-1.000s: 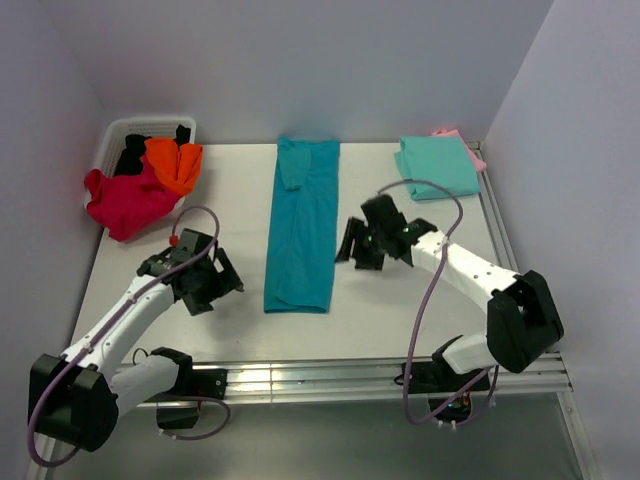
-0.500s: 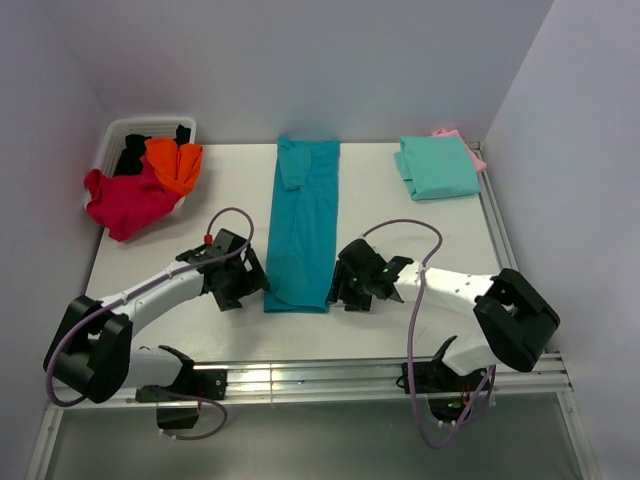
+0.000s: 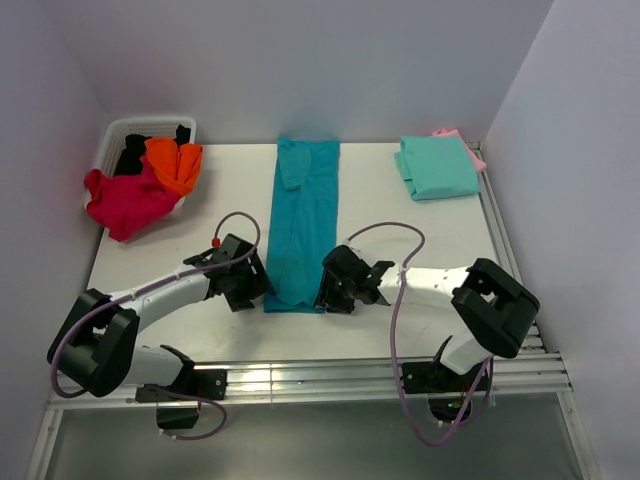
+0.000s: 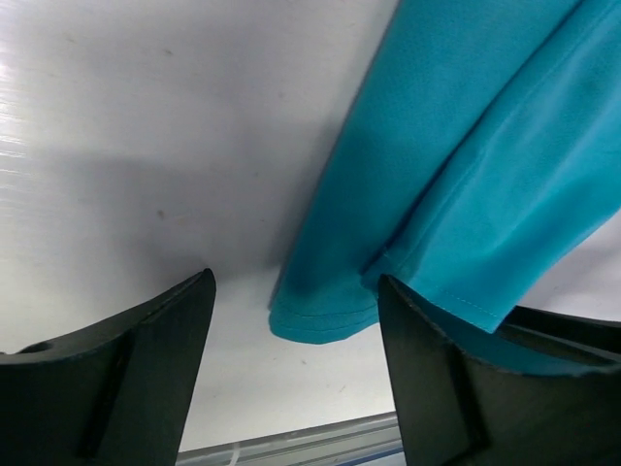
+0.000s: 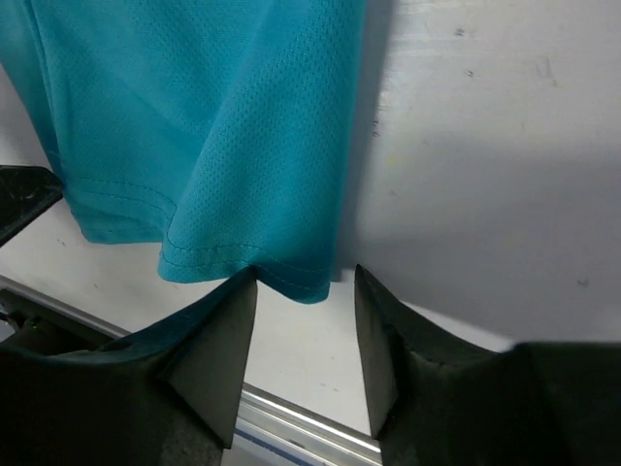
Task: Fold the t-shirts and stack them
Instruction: Grab the bottom of the folded rectangular tshirt with both arms
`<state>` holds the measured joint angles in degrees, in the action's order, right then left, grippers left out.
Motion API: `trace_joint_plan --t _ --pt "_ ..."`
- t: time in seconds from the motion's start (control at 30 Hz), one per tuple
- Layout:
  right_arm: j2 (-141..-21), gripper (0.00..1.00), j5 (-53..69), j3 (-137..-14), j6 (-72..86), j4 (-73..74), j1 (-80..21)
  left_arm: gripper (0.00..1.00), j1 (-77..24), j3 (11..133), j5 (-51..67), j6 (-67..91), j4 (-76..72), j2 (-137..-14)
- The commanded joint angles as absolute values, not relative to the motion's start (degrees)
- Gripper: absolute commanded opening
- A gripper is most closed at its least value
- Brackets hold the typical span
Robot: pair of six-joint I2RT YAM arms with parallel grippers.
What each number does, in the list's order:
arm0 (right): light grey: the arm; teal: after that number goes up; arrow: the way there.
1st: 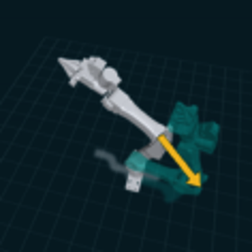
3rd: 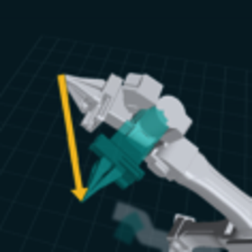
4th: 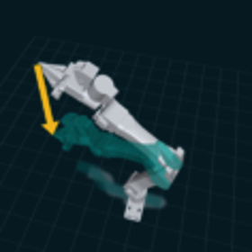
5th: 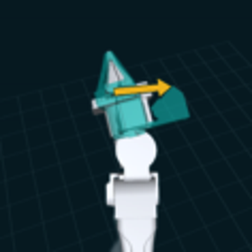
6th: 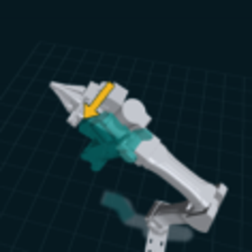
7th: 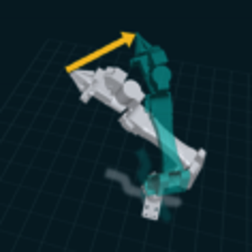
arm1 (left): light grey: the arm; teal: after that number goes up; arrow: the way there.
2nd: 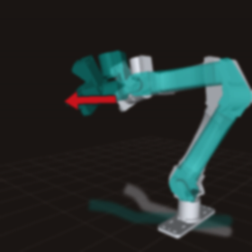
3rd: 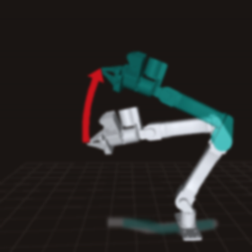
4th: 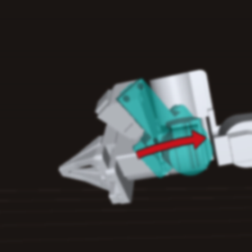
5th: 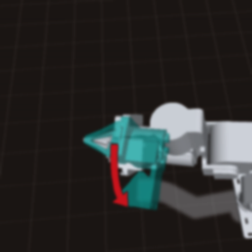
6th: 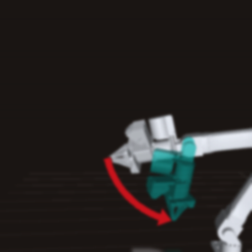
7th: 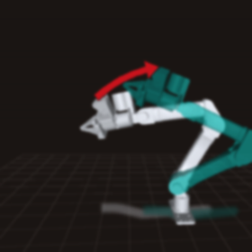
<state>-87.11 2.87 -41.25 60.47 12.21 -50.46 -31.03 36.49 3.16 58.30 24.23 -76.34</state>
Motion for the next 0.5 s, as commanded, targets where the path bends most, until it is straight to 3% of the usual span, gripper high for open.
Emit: trace_joint_plan --t 0.0,0.13,0.27,0.33,0.37,0.43,0.47 --pt "-89.8 0.49 0.1 -40.9 60.8 13.3 -51.2 0.73 -32.4 34.9 3.5 59.5 22.2 -78.0" --pt "-89.6 0.38 0.1 -40.3 61.2 13.2 -51.3 0.63 -33.1 34.9 3.4 59.6 21.8 -78.7" --pt "-89.9 0.2 -1.4 -40.7 61.0 13.7 -51.4 0.45 -33.4 35.4 3.4 59.1 21.5 -79.2" --pt "-90.0 0.02 -1.6 -41.0 60.8 14.2 -51.4 0.36 -33.4 35.6 3.4 58.7 21.2 -79.5" --pt "-90.0 0.0 -2.0 -41.2 60.9 14.8 -51.4 0.21 -33.4 35.8 3.4 58.5 21.1 -79.8" --pt "-89.2 0.0 -2.3 -41.4 60.6 15.7 -51.4 0.01 -33.5 36.2 3.3 58.4 21.5 -80.0" --pt "-88.8 0.0 -2.5 -41.5 60.5 16.1 -51.4 0.0 -33.5 36.4 3.3 58.4 21.7 -80.1"
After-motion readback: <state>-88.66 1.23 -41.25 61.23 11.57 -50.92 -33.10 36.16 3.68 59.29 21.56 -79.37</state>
